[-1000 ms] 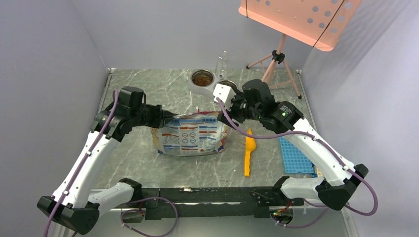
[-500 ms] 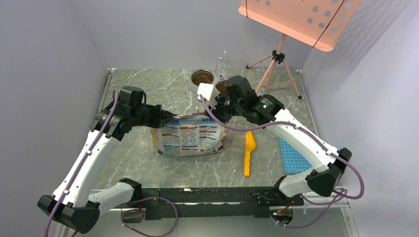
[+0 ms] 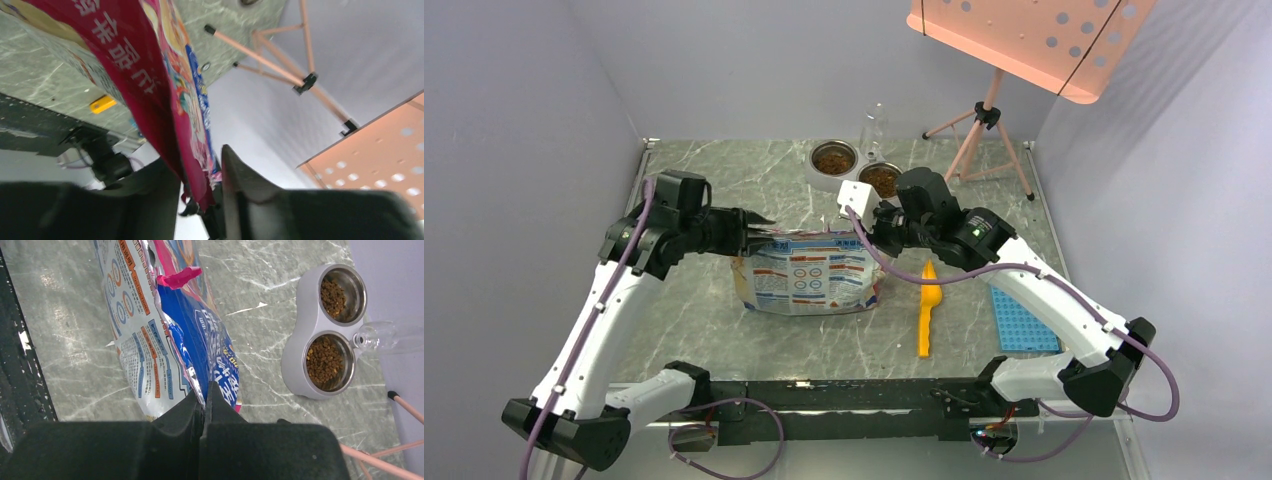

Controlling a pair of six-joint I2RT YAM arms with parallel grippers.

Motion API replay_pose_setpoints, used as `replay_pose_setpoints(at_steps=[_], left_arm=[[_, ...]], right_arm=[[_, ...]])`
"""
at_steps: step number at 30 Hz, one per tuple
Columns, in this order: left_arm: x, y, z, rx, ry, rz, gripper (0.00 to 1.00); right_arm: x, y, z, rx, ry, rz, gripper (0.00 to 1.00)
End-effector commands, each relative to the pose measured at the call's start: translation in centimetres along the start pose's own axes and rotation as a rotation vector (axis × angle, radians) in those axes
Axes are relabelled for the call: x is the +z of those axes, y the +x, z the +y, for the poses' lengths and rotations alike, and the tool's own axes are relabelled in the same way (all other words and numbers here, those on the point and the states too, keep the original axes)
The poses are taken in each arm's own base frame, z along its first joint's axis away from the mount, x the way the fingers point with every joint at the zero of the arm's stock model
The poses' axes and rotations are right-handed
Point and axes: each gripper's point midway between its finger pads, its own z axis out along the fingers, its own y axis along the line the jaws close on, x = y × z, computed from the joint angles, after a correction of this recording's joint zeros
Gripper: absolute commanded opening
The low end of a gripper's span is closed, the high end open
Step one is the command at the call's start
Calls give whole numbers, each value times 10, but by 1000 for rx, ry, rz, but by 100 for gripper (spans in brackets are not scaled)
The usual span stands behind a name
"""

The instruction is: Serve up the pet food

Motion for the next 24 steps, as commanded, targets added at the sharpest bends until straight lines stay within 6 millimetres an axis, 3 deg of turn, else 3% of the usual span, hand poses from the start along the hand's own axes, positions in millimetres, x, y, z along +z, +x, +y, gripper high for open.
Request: replay_pose_setpoints(at_steps=[1,4,7,10,11,15,20,21,23,24], left_arm=[[-9,-19,-3,-3,34,-96,44],[-8,-23,-8,8,37,-111,47],[-5,-23,-10,10,43,-106,43],[-4,-24,-11,23,77,-107,2],[-6,-25,-13,16,91,-110,0],[-19,-30,-6,28,15,-160,0],[-15,-26,-10,3,64,-122,0],[-14,-25,-15,-1,108,-103,9],[-14,-25,-14,-30,151,-91,42],[-14,-27,-12,-30,143,-99,51]], right_arm=[[-31,-16,-22,-25,107,-21,0],[-29,-21,-17,-38,88,-39,0],[-26,-20,-12,-39,80,-33,0],[-23,-16,-10,-35,81,-20,0],[-22,-16,-9,-35,80,-20,0],[-21,-16,-8,-32,88,-26,0],[-15,-23,-5,-50,89,-31,0],[-13,-26,-3,-55,87,-35,0],[-8,-31,1,-62,78,-37,0],[-5,-34,4,-66,69,-40,0]])
